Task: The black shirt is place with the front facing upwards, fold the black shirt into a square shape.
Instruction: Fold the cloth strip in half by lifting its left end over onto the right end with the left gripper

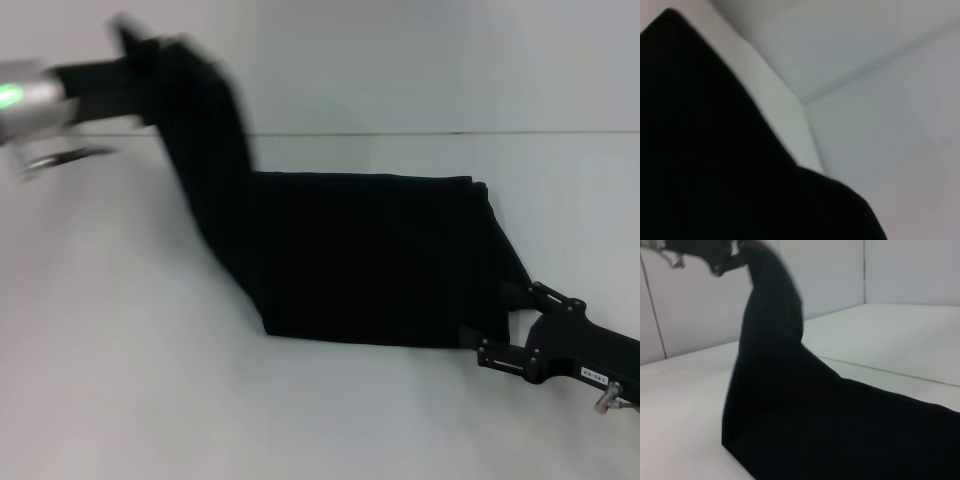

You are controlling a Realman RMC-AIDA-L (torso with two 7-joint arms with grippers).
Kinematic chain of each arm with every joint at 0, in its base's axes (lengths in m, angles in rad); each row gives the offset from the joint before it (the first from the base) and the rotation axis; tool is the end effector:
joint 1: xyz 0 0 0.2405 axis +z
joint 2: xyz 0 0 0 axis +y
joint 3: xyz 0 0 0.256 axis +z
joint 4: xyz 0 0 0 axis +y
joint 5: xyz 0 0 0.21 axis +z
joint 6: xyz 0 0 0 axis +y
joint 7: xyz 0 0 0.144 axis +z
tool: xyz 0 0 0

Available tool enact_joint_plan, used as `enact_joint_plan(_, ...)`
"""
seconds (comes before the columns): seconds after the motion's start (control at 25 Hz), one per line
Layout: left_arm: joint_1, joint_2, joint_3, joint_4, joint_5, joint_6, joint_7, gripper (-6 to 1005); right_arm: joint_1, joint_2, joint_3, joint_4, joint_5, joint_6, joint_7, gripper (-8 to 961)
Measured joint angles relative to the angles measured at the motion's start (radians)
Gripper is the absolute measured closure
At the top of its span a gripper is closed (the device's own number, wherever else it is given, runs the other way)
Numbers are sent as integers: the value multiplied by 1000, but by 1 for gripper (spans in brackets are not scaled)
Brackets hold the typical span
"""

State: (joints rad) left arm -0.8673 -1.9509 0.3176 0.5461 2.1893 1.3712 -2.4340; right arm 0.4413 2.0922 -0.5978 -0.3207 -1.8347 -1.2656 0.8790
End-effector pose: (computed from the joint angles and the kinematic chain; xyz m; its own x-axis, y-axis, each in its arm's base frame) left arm -0.2093 0.4417 0.0684 0.0225 0.7879 0.6154 0.9344 -0.2354 0.2672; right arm 0.3236 0.3026 -0.0442 0.7967 -0.2667 -0.5424 -0.5291 -0.7414 -0.4127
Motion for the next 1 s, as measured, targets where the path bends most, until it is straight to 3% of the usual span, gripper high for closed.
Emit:
enact_joint_plan(0.12, -94, -59, 60, -3, -6, -18, 19, 952, -10, 0, 12, 0, 0, 0, 0, 13)
enact_joint_plan(0.2, -140, -110, 110, -4, -9, -38, 31, 952, -17, 0, 19, 0, 0, 0, 0, 13)
enact_joint_plan(0.32, -166, -192, 186, -14, -15, -85, 57, 952, -20, 0, 24, 5, 0, -1, 0, 13)
enact_joint_plan(0.36, -166, -211, 211, -37, -23, -105, 75, 952, -19, 0, 25, 9, 0, 0, 1, 13)
enact_joint_plan(0.56, -139, -220, 270, -297, -124, -223, 236, 953, -8, 2, 20, 14, -5, 7, 11, 13)
enact_joint_plan(0.84, -33, -216, 262, -336, -180, -223, 296, 952, 35, 3, 22, 32, -1, 27, 15, 13)
enact_joint_plan(1.0, -39, -221, 264, -339, -185, -219, 317, 953, 39, 2, 27, 40, 0, 26, 15, 13)
